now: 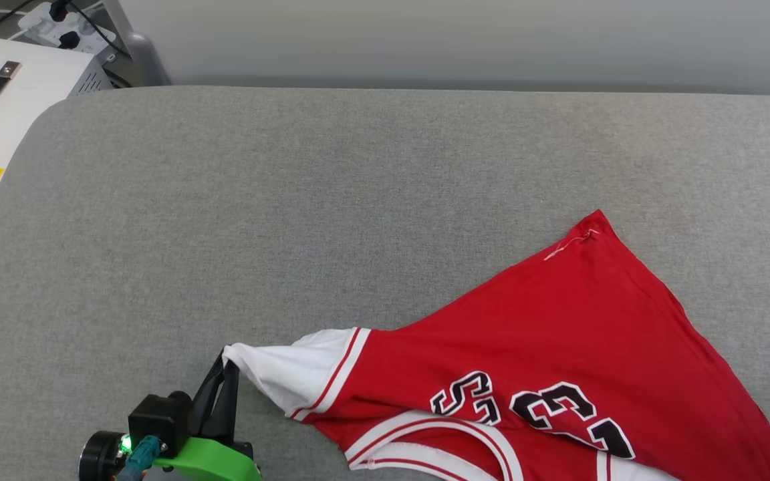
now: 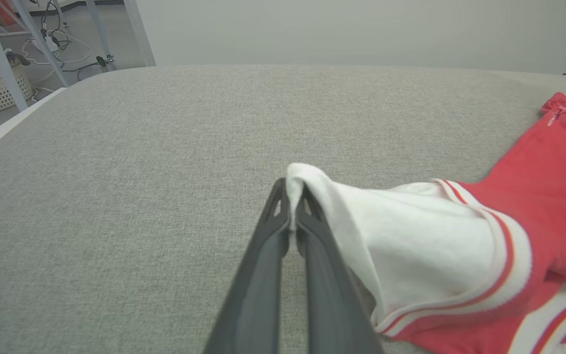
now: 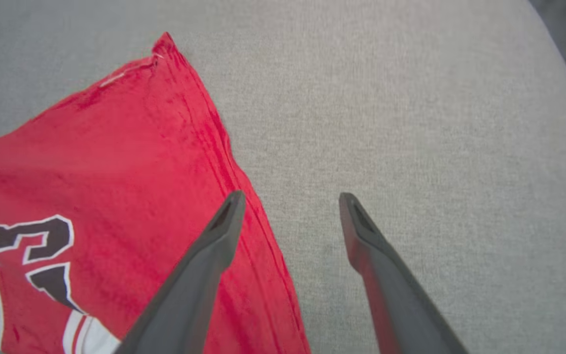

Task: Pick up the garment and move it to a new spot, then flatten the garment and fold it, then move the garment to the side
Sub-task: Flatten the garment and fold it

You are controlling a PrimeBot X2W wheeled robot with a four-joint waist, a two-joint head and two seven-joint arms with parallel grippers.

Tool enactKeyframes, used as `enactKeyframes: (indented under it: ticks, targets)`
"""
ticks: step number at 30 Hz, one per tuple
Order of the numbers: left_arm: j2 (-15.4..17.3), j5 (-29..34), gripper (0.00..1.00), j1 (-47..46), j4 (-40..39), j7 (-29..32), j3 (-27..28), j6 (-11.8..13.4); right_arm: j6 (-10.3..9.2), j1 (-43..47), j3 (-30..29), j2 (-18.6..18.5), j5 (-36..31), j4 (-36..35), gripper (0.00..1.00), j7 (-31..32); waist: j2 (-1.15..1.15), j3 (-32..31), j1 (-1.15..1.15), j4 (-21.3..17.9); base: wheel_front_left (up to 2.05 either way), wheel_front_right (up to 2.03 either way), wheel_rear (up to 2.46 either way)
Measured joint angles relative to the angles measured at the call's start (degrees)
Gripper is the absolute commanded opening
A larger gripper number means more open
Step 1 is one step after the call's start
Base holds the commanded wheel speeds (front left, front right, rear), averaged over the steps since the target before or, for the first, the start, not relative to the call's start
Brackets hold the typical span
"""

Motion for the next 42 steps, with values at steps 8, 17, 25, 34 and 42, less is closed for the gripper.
enactKeyframes:
  ticks: [8,17,25,34,42]
  targets:
    - [-0.7,1.0,0.00,-2.3,-1.0,0.0,-0.7,-0.5,0.00,-16.9,4.6,-5.5,-2.0,-4.6,1.00,9.8,0.00,3.1,0.00,1.5,0.00,0.00,0.00]
    - [-2.8,2.0,0.00,-6.2,-2.7,0.0,-2.0,-1.1,0.00,-36.6,20.8,-6.6,-1.9,4.2,1.00,22.6,0.00,7.5,0.00,4.8,0.00,0.00,0.00]
    - [-4.1,3.0,0.00,-8.0,-3.7,0.0,-2.2,-1.6,0.00,-48.9,31.2,-4.6,-1.9,14.0,1.00,27.1,0.00,11.4,0.00,7.1,0.00,0.00,0.00]
    - [-4.7,3.6,0.00,-9.7,-4.2,0.0,-2.1,-2.1,-0.08,-53.6,41.6,-3.9,-1.5,22.9,1.00,26.7,0.00,15.2,0.01,9.1,0.00,0.00,0.00]
    - [-5.3,4.1,0.00,-9.7,-3.7,0.0,-1.7,-2.4,-0.08,-55.1,46.5,-5.2,2.2,24.8,0.00,20.1,0.00,15.1,0.01,9.1,0.00,0.00,0.00]
